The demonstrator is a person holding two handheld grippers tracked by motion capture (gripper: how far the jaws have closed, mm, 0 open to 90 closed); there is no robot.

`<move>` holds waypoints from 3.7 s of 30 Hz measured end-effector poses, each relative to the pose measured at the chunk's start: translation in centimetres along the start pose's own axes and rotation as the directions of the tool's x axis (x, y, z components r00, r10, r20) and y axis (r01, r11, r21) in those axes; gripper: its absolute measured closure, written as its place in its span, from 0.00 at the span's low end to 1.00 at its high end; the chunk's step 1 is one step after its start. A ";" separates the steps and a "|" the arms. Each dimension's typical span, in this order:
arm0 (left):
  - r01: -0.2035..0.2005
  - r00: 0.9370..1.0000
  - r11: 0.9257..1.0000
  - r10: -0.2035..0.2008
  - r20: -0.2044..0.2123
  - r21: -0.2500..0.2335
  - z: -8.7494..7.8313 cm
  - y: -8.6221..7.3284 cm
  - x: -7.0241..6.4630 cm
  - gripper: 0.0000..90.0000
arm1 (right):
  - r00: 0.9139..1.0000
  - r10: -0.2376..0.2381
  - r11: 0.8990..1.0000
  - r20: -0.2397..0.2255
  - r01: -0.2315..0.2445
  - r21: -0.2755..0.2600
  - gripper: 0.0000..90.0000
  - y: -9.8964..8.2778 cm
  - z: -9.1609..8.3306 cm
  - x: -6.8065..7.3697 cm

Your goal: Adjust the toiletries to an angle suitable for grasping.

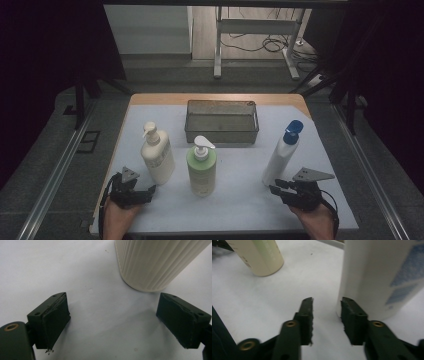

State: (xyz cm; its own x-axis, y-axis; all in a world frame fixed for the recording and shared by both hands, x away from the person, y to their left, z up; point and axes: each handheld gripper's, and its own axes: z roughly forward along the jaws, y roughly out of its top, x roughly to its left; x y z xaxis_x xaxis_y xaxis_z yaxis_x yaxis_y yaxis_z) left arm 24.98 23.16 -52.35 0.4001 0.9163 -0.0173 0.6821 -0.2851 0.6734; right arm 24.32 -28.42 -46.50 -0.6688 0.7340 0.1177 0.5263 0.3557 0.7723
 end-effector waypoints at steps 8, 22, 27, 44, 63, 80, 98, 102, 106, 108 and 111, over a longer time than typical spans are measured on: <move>0.000 1.000 1.000 0.000 0.000 0.000 0.0 0.0 0.0 0.12 | 0.998 -0.033 0.999 0.052 0.035 -0.023 1.00 0.3 1.8 1.0; 0.000 1.000 1.000 0.000 0.000 0.000 0.0 0.0 0.0 0.12 | 0.981 -0.012 1.000 0.194 0.014 -0.011 1.00 1.3 5.1 2.3; -0.002 1.000 1.000 0.002 0.000 0.000 0.0 0.0 0.0 0.12 | 0.977 -0.007 1.000 0.212 0.009 -0.009 1.00 1.1 5.2 2.0; -0.004 1.000 1.000 0.004 -0.002 -0.001 0.0 0.0 0.0 0.12 | 0.976 -0.016 1.000 0.215 0.013 0.016 1.00 0.5 4.4 1.7; -0.004 1.000 1.000 0.004 -0.002 -0.001 0.0 0.0 0.0 0.12 | 0.966 -0.005 1.000 0.260 0.002 0.014 1.00 0.9 5.0 1.8; -0.004 1.000 1.000 0.004 -0.002 -0.001 0.0 0.0 0.0 0.12 | 0.961 0.011 0.999 0.277 -0.022 0.035 1.00 -0.5 3.4 0.2; -0.006 1.000 1.000 0.006 -0.002 0.001 0.0 0.0 0.0 0.12 | 0.955 0.040 0.997 0.295 -0.057 0.047 1.00 -1.8 1.7 -2.2; -0.004 1.000 1.000 0.004 -0.002 -0.001 0.0 0.0 0.0 0.12 | 0.953 0.025 0.998 0.301 -0.043 0.055 1.00 -1.8 1.8 -2.1; -0.004 1.000 1.000 0.004 -0.002 -0.001 0.0 0.0 0.0 0.12 | 0.961 0.014 0.998 0.276 -0.030 0.052 0.89 -1.5 1.3 -1.7; -0.006 1.000 1.000 0.006 -0.002 0.000 0.0 0.0 0.0 0.12 | 0.963 0.010 0.998 0.271 -0.027 0.057 0.86 -1.4 1.1 -1.7; -0.006 1.000 1.000 0.006 -0.002 0.000 0.0 0.0 0.0 0.12 | 0.969 0.011 0.998 0.248 -0.026 0.058 0.72 -1.5 0.1 -1.5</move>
State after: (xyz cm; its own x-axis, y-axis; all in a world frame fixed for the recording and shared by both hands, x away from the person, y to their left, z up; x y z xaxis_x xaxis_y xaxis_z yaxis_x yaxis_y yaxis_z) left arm 24.97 23.17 -52.34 0.4029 0.9152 -0.0119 0.6799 -0.2906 0.6732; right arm 24.57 -29.96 -47.88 -0.5119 0.8584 -0.0318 0.5734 0.3690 0.7315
